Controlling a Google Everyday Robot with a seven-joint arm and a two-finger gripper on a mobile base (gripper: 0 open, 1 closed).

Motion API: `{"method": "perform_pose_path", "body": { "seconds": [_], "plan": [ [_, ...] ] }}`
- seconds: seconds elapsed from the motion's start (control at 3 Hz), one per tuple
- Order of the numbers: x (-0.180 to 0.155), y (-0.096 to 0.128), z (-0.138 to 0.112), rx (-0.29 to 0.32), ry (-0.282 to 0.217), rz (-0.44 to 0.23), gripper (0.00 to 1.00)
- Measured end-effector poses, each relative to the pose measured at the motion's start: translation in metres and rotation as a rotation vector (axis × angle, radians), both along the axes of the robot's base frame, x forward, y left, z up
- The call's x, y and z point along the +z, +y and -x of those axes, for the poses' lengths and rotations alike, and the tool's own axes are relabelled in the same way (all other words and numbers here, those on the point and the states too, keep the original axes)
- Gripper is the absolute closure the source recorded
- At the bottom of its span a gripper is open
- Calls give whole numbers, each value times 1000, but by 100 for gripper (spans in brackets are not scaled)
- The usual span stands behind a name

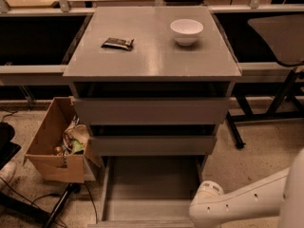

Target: Open bottom drawer

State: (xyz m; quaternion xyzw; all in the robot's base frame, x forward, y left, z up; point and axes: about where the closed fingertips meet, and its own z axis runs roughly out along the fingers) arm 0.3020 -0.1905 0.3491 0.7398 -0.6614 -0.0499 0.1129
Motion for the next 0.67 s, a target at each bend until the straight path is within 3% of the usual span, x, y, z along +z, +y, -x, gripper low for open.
{"method": "perform_pose_path", "body": {
  "seconds": [0.33,0.67],
  "plan": [
    [58,-14,21,-223,-75,14,0],
    [113,-47,19,-454,-207,4,0]
  ]
}}
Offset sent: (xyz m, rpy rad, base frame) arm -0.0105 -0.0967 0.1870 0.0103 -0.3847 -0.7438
